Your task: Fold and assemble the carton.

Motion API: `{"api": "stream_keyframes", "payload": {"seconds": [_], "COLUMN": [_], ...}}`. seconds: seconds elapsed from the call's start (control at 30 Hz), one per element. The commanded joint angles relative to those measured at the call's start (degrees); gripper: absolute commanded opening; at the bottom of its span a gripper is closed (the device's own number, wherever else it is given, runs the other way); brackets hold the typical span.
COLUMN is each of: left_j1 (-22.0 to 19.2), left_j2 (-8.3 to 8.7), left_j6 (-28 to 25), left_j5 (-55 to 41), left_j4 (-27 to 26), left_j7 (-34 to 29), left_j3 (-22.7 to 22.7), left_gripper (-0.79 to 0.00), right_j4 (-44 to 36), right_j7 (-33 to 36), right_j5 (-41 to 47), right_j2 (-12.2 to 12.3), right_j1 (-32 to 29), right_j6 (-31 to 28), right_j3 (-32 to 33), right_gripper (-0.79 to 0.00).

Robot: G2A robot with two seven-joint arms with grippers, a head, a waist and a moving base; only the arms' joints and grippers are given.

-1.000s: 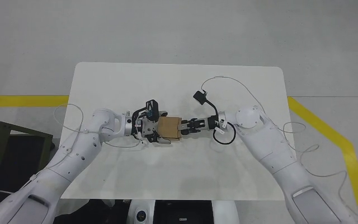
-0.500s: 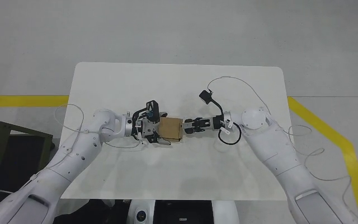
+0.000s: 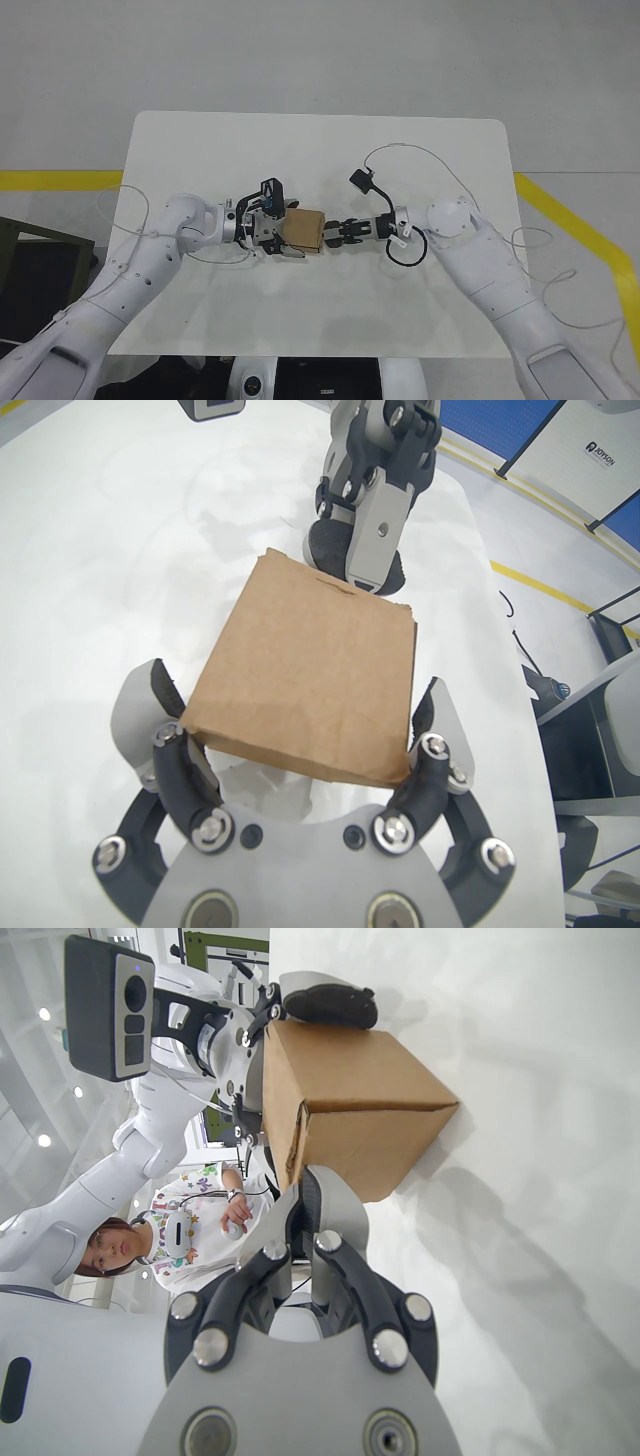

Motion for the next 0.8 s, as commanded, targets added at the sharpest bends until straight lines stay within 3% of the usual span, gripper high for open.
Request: {"api": "stream_keyframes", "payload": {"seconds": [0.0,0.47,0.7,0.77], "left_j1": [0.0,0.0,1.4,2.1], "left_j2": [0.01,0.10,1.57,2.15], "left_j6": [0.0,0.0,0.0,0.0], "left_j5": [0.0,-1.4,-5.9,-7.1], "left_j4": [0.0,-0.1,-2.1,-2.7], "left_j7": [0.0,0.2,-1.3,-1.8], "left_j3": [-0.1,-0.6,-4.0,-5.4], "left_gripper": [0.000,0.000,0.000,0.000], "right_j4": [0.4,2.5,1.4,0.6], "right_j7": [0.0,-0.4,-2.3,-3.3], "right_j5": [0.2,1.1,-0.1,-0.3], "right_j2": [-0.2,-0.5,0.7,1.0], "right_j1": [0.3,1.4,-0.8,-1.6], "right_j6": [-0.1,-1.7,-3.7,-5.1], "right_j3": [-0.4,-0.6,2.6,3.7], "right_gripper": [-0.785,-0.785,-0.785,-0.720]}}
